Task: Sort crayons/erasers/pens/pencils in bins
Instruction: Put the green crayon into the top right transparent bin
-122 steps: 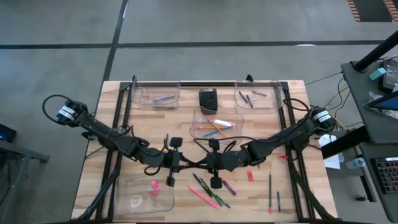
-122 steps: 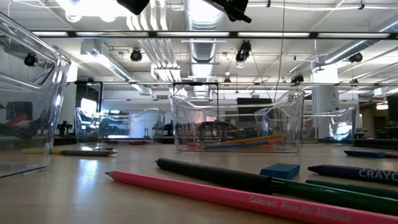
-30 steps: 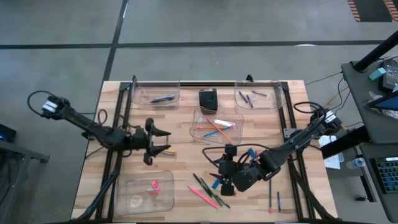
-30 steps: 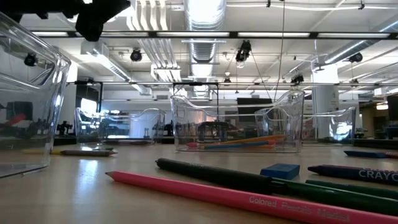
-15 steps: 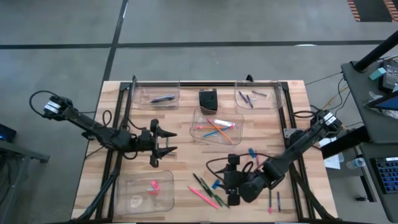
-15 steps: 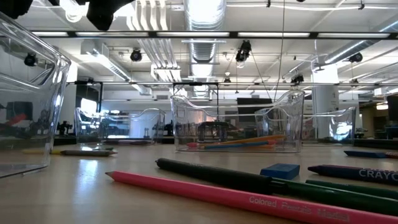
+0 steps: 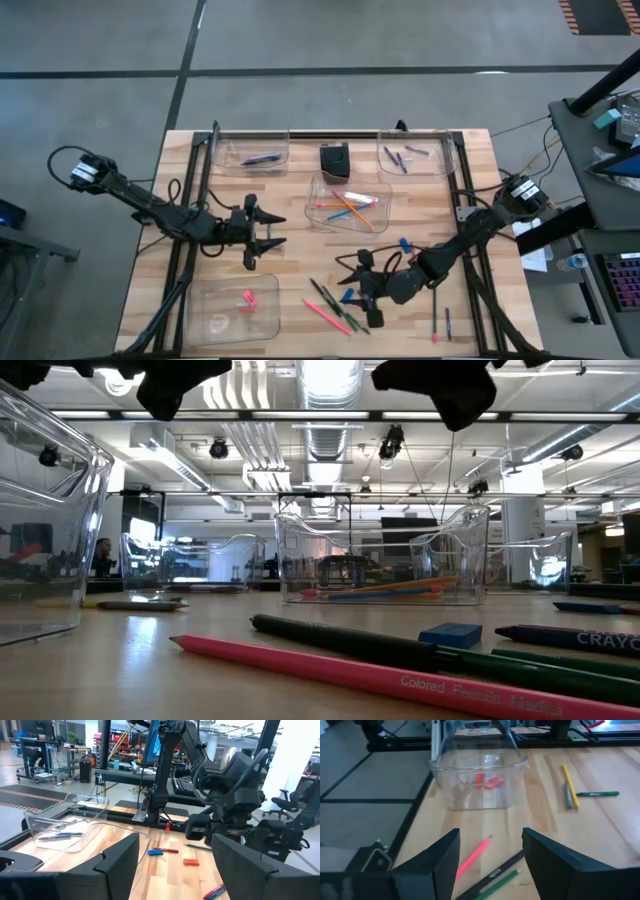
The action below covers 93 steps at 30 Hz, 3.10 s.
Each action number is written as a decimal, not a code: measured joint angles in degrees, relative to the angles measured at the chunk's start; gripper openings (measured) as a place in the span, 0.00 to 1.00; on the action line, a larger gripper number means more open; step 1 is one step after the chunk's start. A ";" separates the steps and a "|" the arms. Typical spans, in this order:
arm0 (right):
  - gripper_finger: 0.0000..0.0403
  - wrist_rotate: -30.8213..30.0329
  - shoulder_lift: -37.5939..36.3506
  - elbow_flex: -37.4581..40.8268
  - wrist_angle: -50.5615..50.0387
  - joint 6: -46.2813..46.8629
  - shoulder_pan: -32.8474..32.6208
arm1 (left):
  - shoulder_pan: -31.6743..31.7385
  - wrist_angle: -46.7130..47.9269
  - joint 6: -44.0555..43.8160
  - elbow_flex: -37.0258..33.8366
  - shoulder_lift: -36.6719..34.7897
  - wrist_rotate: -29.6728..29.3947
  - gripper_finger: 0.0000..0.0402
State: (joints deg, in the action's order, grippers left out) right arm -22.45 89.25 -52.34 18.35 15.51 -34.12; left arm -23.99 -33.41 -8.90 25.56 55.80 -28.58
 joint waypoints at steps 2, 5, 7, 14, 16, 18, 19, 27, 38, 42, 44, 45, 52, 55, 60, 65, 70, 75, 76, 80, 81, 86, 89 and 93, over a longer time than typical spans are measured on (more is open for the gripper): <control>0.50 0.00 0.00 -0.06 -0.13 -0.04 0.21 | 0.00 0.12 -1.00 0.00 0.01 0.00 0.59; 0.50 0.48 0.00 -0.47 -0.02 -0.09 0.12 | -0.02 0.04 -1.41 0.00 0.01 0.00 0.59; 0.50 0.55 0.00 -0.54 -0.08 -0.56 0.13 | -0.11 0.03 -2.05 0.00 0.27 0.02 0.59; 0.50 0.46 0.00 -0.55 -0.30 -2.38 0.27 | -0.11 0.17 -2.85 0.00 1.23 0.59 0.59; 0.50 0.46 0.00 -0.55 -0.34 -2.53 0.27 | -0.11 0.04 -2.85 0.00 1.23 0.59 0.59; 0.50 0.45 0.00 -0.55 -0.46 -2.51 0.27 | -0.11 0.08 -2.83 0.01 1.21 0.59 0.59; 0.50 0.46 0.00 -0.55 -0.50 -2.49 0.27 | -0.11 0.06 -2.83 0.02 1.21 0.59 0.59; 0.50 0.45 0.00 -0.55 -0.50 -1.21 0.27 | -0.11 0.04 -2.80 0.02 1.21 0.65 0.59; 0.50 -0.05 0.00 -0.55 -2.75 5.14 0.81 | -0.11 0.94 -2.83 0.05 1.17 1.28 0.59; 0.50 -0.03 -0.06 -1.61 -10.67 8.26 0.78 | -0.11 4.66 -3.40 0.09 1.17 2.59 0.59; 0.50 -0.05 -0.11 -3.11 -16.04 10.27 0.79 | -0.09 6.18 -4.33 0.13 1.17 3.67 0.59; 0.50 -0.06 -0.16 -3.98 -18.72 10.95 0.80 | -0.09 6.97 -4.41 0.22 1.17 4.37 0.59; 0.50 -0.09 -0.20 -7.54 -26.56 11.41 0.80 | -0.09 16.09 -6.12 3.90 2.24 7.03 0.59; 0.50 -0.11 -0.20 -7.34 -26.59 11.06 0.80 | -0.07 25.25 -8.55 6.90 4.39 2.76 0.59; 0.50 -0.26 -0.20 -6.45 -26.65 11.08 0.80 | 0.83 48.54 -19.73 13.17 7.31 -4.90 0.59; 0.50 -0.27 -0.19 -6.27 -26.69 11.07 0.80 | 2.02 61.74 -30.97 15.30 9.16 -7.70 0.59; 0.50 -3.46 -0.18 -6.27 -26.90 11.08 0.80 | 5.46 63.62 -38.08 15.37 9.87 -7.95 0.59; 0.50 -9.15 -1.40 -6.39 -30.06 13.74 0.80 | 10.24 67.18 -44.05 14.99 12.56 -6.69 0.59; 0.50 -10.29 -1.83 -6.43 -30.77 14.78 0.80 | 11.28 67.74 -44.73 14.95 13.52 -5.58 0.59; 0.50 -12.50 -2.80 -6.45 -34.12 18.00 0.80 | 14.78 67.96 -45.37 14.91 17.64 -0.40 0.59; 0.50 -12.53 -2.80 -6.45 -34.53 18.24 0.80 | 15.53 68.08 -46.15 14.91 18.84 0.68 0.59; 0.50 -12.55 -2.82 -6.45 -34.95 18.48 0.80 | 18.65 68.96 -47.87 14.80 23.56 4.58 0.59; 0.50 -12.55 -2.82 -6.45 -34.95 18.51 0.78 | 19.29 68.33 -48.04 14.69 25.25 7.38 0.59; 0.50 -12.53 -2.82 -6.45 -34.99 18.56 0.79 | 19.39 67.78 -49.69 14.69 26.88 10.44 0.59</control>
State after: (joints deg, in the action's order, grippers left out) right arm -34.98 86.43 -58.78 -16.64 34.06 -33.33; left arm -4.60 34.37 -58.59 40.25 82.69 -18.15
